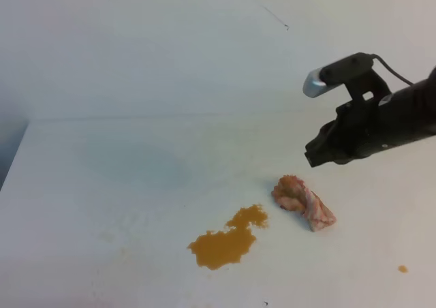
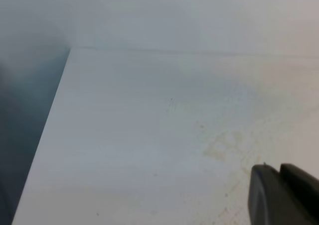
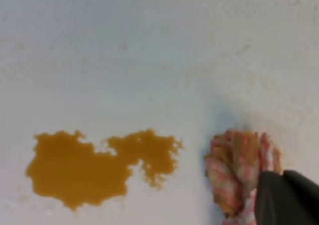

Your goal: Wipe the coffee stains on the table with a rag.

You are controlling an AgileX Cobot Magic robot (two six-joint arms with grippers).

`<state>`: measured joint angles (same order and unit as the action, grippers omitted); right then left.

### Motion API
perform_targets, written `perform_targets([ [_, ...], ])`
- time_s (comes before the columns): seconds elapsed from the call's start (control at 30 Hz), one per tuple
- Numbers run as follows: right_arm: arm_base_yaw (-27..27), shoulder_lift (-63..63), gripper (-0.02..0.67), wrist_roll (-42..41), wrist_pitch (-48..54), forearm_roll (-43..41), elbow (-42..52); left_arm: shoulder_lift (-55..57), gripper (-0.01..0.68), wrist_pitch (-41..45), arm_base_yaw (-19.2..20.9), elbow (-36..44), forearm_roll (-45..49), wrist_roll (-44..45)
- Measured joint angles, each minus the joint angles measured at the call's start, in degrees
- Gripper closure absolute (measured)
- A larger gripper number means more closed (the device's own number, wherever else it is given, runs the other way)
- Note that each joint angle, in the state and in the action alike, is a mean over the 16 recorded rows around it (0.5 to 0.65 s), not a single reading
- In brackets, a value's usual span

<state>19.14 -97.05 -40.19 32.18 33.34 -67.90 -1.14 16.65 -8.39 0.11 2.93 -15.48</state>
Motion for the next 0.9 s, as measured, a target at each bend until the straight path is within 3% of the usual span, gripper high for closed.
perform_targets([
  [0.23, 0.8, -9.0, 0.639, 11.8, 10.8, -14.8, -13.7, 0.2, 0.677, -0.1, 0.0, 0.0, 0.0, 0.0],
  [0.43, 0.8, -15.4, 0.606, 18.7, 20.2, -20.3, -22.2, 0.1, 0.677, 0.1, 0.0, -0.1, 0.0, 0.0],
  [0.9, 0.9, -23.9, 0.286, 25.5, 21.4, -16.8, -26.3, -0.1, 0.677, -0.1, 0.0, -0.1, 0.0, 0.0],
])
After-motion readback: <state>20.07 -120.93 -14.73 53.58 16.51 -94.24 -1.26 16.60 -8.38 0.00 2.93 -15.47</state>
